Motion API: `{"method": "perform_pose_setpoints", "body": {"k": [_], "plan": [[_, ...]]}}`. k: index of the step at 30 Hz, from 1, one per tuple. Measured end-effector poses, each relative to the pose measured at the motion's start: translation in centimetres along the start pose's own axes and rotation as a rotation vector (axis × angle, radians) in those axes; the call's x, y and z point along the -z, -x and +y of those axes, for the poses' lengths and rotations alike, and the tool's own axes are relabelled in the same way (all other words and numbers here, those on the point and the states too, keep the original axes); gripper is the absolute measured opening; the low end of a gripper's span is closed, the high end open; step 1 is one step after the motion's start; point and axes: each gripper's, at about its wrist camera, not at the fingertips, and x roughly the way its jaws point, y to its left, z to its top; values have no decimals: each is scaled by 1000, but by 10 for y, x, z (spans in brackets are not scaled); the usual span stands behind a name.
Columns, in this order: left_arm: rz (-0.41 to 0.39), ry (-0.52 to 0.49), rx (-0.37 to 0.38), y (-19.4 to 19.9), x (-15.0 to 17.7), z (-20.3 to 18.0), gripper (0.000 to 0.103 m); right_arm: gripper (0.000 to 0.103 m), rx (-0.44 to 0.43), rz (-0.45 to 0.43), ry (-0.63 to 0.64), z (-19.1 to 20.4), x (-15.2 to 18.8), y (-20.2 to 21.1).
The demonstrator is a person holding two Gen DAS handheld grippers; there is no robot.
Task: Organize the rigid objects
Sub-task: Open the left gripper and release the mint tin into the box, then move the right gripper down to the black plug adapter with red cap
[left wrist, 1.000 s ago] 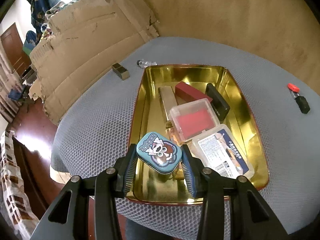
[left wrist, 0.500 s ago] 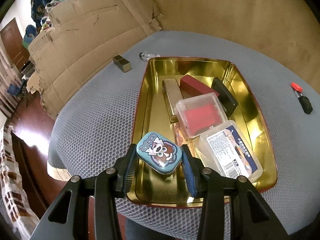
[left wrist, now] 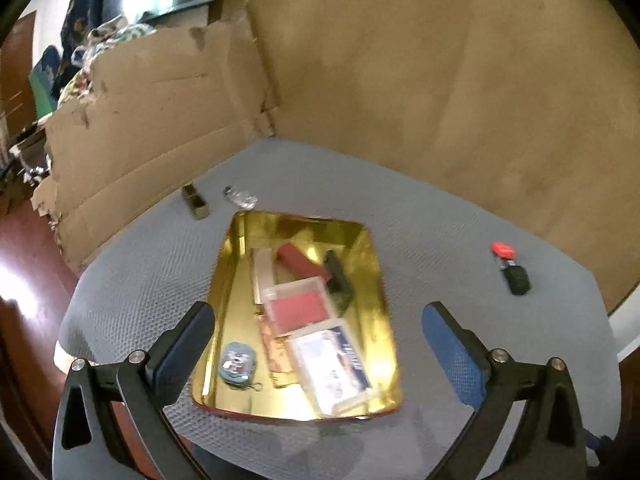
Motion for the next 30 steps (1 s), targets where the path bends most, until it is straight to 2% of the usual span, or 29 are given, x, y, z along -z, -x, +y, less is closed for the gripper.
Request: {"method": "perform_pose_setpoints", "body": {"k": [3,6,10,17,21,26,30], "plan": [[-10,-17,55,9,16,-13,103,73,29,-11,-28,-8,-6,-6],[-13,-44,92,9,47,-25,103,73,71,-32,-47,-16,-23,-15],[28,-101,133,0,82,-40,103,73,96,-39,-20,-23,-68,-38],[77,-105,220,-6,133,-48,103,74,142,-24,98,1,-152,-102],[107,-114,283,-6,138,-53,103,74,189,-22,164,18,-190,-146],[80,-147,334,4,133,-61,103,74,220,-2,117,7,-230,-193],[121,-119,362,-3,134,-57,103,74,284,46,109,-2,-240,-221]]}}
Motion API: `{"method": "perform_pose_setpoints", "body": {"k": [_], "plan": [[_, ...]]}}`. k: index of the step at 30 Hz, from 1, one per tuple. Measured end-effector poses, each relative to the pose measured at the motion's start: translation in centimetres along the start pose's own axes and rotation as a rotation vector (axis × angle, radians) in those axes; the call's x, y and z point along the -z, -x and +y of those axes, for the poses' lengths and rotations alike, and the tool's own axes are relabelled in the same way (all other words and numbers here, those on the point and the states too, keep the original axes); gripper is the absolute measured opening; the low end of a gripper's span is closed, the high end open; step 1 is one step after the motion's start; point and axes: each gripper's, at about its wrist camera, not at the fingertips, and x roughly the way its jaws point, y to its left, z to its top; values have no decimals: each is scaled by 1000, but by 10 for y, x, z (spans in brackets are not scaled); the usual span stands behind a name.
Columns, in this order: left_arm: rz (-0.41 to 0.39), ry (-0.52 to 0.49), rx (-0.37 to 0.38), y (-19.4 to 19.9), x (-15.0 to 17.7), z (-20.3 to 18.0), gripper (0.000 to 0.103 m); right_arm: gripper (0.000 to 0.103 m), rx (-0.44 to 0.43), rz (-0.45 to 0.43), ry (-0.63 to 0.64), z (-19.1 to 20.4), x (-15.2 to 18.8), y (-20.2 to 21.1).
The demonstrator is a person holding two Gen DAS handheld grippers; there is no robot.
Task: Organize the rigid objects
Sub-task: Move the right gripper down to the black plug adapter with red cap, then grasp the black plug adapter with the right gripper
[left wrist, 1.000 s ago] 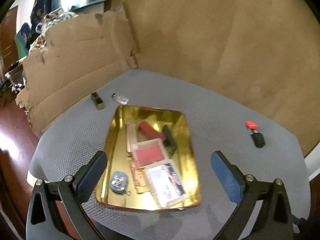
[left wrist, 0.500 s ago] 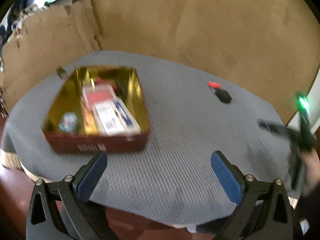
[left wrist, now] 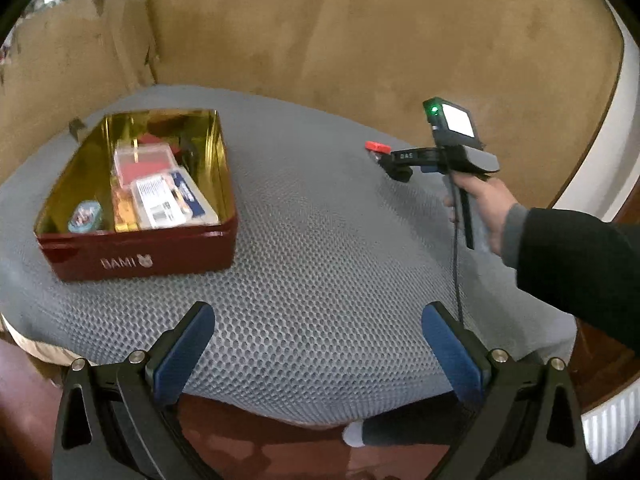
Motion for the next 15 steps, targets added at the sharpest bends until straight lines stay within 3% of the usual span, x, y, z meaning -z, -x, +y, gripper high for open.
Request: {"method": "perform_pose_setpoints", "body": {"k": [3,7,9,15], "plan": [[28,18,7,-5,2,2,103,74,-11,32,-11,-2,-2,-21],[39,29,-1,-8,3,4,103,74,-115,6,-102,-17,-6,-30],[47,33,-9,-8,6,4,103,67,-130,-1,-115,-20,-8,-30],[59,41,-18,-14,13,2,103,64,-115,-74,-31,-13,-6,7]]}}
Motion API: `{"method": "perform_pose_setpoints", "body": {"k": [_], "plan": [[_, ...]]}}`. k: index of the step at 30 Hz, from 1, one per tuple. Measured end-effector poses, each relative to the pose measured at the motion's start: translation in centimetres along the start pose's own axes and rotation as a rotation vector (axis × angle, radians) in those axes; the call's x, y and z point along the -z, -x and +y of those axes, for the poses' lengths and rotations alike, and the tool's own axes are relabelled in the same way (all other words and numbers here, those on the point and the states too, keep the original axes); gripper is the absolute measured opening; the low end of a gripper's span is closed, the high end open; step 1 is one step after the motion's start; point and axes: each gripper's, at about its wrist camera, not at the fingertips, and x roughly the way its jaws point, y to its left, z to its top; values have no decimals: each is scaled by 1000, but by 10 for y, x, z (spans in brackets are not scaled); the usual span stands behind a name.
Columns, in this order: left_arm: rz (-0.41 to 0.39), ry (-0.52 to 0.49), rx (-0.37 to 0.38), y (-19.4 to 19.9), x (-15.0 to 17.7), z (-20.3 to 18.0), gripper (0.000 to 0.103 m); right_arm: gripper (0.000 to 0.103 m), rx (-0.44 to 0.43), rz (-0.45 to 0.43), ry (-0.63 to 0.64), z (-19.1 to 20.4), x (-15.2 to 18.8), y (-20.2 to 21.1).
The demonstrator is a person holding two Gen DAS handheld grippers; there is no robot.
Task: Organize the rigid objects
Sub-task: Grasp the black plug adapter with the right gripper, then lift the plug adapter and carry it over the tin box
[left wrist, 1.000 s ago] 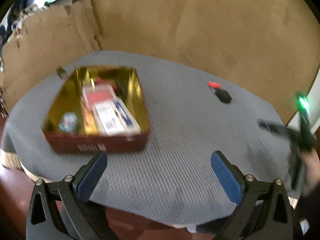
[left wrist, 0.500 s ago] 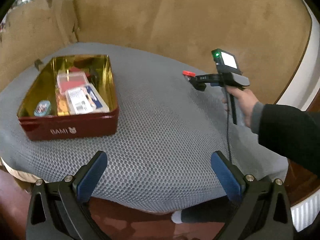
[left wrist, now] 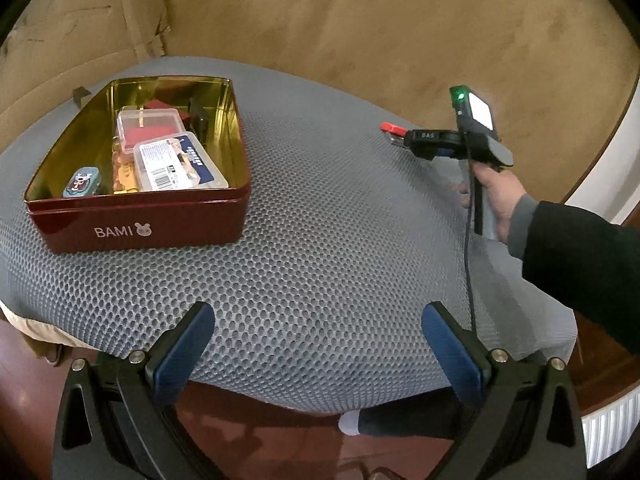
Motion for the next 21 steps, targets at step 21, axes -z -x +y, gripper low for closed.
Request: {"method": "perform_pose_setpoints", "body": {"k": [21], "plan": [[-137,-18,-75,70,4,-10,103,64,42,-195,164,99,-40,153]]}}
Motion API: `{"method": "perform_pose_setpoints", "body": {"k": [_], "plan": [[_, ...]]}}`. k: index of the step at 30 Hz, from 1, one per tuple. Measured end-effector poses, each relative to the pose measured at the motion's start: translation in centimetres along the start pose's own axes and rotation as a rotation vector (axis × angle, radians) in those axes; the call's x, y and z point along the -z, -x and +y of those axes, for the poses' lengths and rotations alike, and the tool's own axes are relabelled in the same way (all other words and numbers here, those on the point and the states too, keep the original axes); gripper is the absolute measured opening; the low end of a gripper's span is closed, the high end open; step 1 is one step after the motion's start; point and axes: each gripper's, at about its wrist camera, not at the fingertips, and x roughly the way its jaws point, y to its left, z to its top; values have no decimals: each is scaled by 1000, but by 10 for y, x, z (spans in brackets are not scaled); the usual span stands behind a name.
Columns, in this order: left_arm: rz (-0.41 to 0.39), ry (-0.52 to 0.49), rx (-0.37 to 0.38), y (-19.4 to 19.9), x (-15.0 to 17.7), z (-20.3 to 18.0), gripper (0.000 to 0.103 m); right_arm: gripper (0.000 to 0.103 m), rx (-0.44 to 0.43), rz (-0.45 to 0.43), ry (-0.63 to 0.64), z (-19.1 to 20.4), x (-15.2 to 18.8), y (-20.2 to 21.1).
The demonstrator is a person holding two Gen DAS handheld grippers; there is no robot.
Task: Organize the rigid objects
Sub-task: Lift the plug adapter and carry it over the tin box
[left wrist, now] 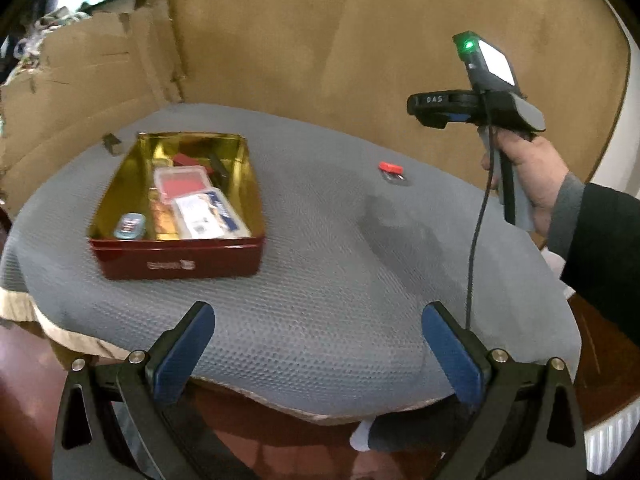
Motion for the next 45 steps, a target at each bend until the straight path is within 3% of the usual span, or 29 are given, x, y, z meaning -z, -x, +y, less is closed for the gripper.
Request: {"method": "perform_pose_setpoints", "body": {"k": [8,13,27,45], "plan": [[-24,87,-136,6,-3,25,103,64,-45,-42,56,57,-24,22],[-26,119,-161,6,-3,37,103,64,-79,-46,90,91,-32,28],[-3,177,-166,0,-3,51,103,64,-194,-36,201,190,-33,31],[3,202,-169,0,-3,57,103,64,-289,49,299,254,1,15]]}}
